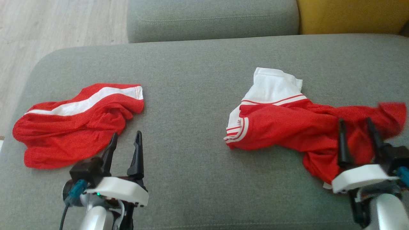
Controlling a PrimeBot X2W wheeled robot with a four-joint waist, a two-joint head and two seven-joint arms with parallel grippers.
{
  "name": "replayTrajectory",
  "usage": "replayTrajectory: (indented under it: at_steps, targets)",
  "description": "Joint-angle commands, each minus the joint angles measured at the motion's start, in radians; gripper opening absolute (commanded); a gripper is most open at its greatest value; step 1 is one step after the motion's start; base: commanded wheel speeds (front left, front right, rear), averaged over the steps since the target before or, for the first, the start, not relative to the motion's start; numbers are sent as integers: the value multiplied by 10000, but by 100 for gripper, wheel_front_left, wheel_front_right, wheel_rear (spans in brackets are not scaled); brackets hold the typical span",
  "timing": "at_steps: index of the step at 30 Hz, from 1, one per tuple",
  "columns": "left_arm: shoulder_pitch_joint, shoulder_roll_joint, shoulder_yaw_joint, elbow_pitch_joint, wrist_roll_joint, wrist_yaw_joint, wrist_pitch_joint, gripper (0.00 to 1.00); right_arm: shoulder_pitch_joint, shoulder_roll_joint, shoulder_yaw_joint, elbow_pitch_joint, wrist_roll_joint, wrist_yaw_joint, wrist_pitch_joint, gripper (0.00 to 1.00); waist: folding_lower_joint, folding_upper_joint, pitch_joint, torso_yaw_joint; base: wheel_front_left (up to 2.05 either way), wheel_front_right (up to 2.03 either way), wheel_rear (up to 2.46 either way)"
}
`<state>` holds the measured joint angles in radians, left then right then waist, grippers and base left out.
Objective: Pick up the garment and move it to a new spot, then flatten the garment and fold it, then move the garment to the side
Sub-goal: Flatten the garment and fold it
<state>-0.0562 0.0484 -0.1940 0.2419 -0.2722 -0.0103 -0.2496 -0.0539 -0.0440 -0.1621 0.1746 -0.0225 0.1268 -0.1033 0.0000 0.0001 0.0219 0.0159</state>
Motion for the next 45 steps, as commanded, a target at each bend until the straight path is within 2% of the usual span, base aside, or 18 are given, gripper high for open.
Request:
replayTrajectory:
  at_steps: [1,6,12,22,26,32,36,39,45]
  targets:
    - [-507,18,326,-297,100,-49,-122,100,-339,-66,487,-400,155,39,-246,100,0,-1,-9,29,0,0,0]
    - [-521,18,254,-332,78,-19,-122,100,-250,-64,1541,-443,762,39,-771,100,0,-1,-31,159,0,0,0]
    - [-452,18,195,-356,51,6,-122,100,-134,-64,2094,-41,1111,39,-998,100,0,-1,-13,338,0,0,0]
    - [-495,18,107,-389,52,-18,-122,100,-649,-63,2136,374,1111,39,-1160,100,0,-1,232,609,0,0,0]
    - [-645,18,6,-383,53,-67,-122,100,-1521,-63,1785,628,937,39,-824,100,0,-1,503,816,0,0,0]
    - [-908,18,-102,-362,25,-139,-122,100,-3057,-63,1120,1481,217,39,300,100,0,-1,1055,1186,0,0,0]
    - [-1153,18,-248,-288,-33,-220,-122,100,-4373,-124,227,2620,-577,39,1252,100,0,-1,1530,1562,0,0,0]
    - [-1332,18,-338,-239,-72,-253,-122,100,-5161,-411,-412,3596,-1211,39,1849,100,0,-1,1848,1847,0,0,0]
    - [-1598,18,-361,-205,-80,-293,-122,100,-6258,-770,-1250,5353,-1666,39,2704,100,0,-1,2328,2223,0,0,0]
